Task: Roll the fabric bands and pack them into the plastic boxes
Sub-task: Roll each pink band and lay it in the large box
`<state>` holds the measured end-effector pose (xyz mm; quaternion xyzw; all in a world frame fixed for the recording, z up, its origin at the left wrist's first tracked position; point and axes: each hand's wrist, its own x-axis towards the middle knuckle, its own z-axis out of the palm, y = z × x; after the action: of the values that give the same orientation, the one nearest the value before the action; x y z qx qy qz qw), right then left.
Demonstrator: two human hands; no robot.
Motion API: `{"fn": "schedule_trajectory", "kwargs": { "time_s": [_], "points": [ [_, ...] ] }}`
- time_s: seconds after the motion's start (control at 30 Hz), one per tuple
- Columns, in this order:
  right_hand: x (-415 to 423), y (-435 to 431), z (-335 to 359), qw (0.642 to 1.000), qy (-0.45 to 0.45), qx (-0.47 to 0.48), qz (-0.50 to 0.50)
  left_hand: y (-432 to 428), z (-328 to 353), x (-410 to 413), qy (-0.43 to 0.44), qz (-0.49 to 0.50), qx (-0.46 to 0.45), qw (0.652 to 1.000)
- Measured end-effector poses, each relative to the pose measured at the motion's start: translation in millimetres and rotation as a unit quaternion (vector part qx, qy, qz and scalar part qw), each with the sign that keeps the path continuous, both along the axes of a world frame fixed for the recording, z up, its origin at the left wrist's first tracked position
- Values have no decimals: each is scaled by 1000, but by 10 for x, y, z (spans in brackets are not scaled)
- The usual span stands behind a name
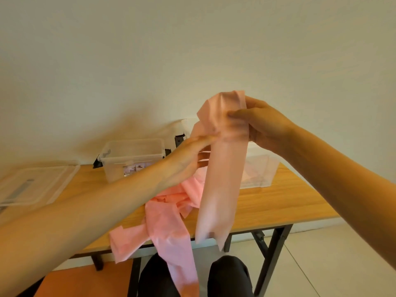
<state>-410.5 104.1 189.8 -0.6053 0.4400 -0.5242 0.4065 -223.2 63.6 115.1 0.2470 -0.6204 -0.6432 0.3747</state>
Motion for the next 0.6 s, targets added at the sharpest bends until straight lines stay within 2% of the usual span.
{"fn": "schedule_trajectory", "kwargs": {
  "time_s": [0.17, 0.3, 0.37, 0.5, 0.6],
  "points": [
    [-78, 72, 12, 1000, -14, -8, 17, 51, -100, 30, -24, -16, 13, 999],
    [-96, 107, -37, 995, -93, -14, 41, 72, -230, 49, 53, -148, 89, 984],
    [-89, 118, -68, 993, -105, -8, 48, 94, -231, 38, 68, -182, 113, 974],
    [-124, 129, -104, 994, -104, -5, 27, 122, -240, -3, 79, -162, 110, 977],
    [-162, 112, -171, 992, -123, -6, -17, 177, -355, 22, 49, -149, 110, 981]
  ]
}}
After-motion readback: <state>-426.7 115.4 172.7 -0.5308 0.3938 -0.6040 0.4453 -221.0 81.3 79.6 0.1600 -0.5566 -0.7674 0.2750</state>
